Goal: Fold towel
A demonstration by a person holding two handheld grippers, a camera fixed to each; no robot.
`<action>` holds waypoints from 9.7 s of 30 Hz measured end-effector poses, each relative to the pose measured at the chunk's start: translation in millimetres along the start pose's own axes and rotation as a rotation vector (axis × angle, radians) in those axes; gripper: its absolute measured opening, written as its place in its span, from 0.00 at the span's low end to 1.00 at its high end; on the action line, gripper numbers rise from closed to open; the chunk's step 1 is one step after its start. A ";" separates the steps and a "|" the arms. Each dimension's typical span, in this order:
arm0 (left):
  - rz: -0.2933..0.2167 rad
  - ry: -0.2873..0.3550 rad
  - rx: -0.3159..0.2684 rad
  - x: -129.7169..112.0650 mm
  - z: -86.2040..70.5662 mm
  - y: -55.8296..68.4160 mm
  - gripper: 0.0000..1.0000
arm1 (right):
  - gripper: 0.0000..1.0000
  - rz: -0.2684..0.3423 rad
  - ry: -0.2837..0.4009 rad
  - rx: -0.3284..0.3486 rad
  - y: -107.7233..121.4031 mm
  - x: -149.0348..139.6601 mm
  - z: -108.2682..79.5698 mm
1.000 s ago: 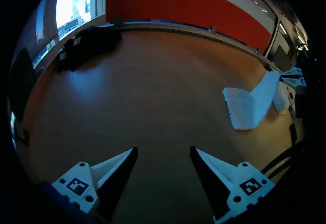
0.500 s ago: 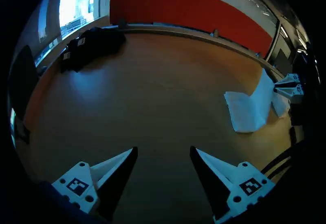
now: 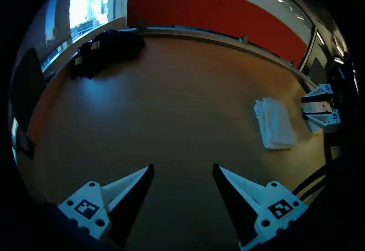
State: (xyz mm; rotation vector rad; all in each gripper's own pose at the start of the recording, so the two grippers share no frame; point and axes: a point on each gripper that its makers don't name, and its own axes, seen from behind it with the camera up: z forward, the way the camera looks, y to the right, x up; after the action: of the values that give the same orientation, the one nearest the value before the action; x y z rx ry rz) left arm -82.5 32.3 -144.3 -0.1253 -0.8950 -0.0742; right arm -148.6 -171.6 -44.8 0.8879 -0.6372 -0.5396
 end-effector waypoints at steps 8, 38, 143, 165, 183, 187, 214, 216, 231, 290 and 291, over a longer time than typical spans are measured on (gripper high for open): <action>0.003 -0.001 -0.005 0.0 0.2 3.7 0.94 | 0.68 0.020 -0.004 -0.010 2.4 -6.3 -5.0; 0.011 -0.003 -0.009 -3.4 -3.6 7.7 0.94 | 0.68 0.134 -0.165 0.010 -30.2 -115.5 6.6; 0.026 0.070 -0.089 45.6 4.0 36.2 0.95 | 0.05 0.177 0.058 -0.298 160.4 19.8 -127.7; 0.038 0.062 -0.080 47.4 5.4 41.3 0.94 | 0.05 0.199 0.000 -0.416 250.4 -24.9 -186.6; 0.050 0.059 -0.073 50.6 7.7 46.9 0.94 | 0.05 0.235 -0.059 -0.494 304.3 -64.1 -216.8; 0.053 0.059 -0.073 51.0 7.6 48.6 0.95 | 0.05 0.248 -0.066 -0.500 306.3 -72.9 -219.8; 0.091 0.050 -0.096 50.5 5.2 65.2 0.94 | 0.05 0.396 -0.163 -0.538 259.4 -180.3 -273.1; 0.094 0.048 -0.098 49.3 5.2 66.5 0.94 | 0.05 0.418 -0.177 -0.536 249.4 -193.9 -275.7; 0.107 0.049 -0.104 48.3 2.4 70.9 0.94 | 0.05 0.495 -0.230 -0.529 204.7 -243.2 -275.9; 0.094 0.043 -0.069 44.7 -3.9 63.5 0.95 | 0.13 0.667 -0.365 -0.569 195.0 -341.1 -244.9; 0.093 0.044 -0.069 45.0 -3.8 63.3 0.95 | 0.17 0.667 -0.363 -0.578 195.7 -341.3 -245.8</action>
State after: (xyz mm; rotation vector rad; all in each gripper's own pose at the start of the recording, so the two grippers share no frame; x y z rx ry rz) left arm -44.1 93.9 -116.4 -0.2291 -0.8419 -0.0211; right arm -179.8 288.7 -93.0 0.0046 -0.9868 -0.2462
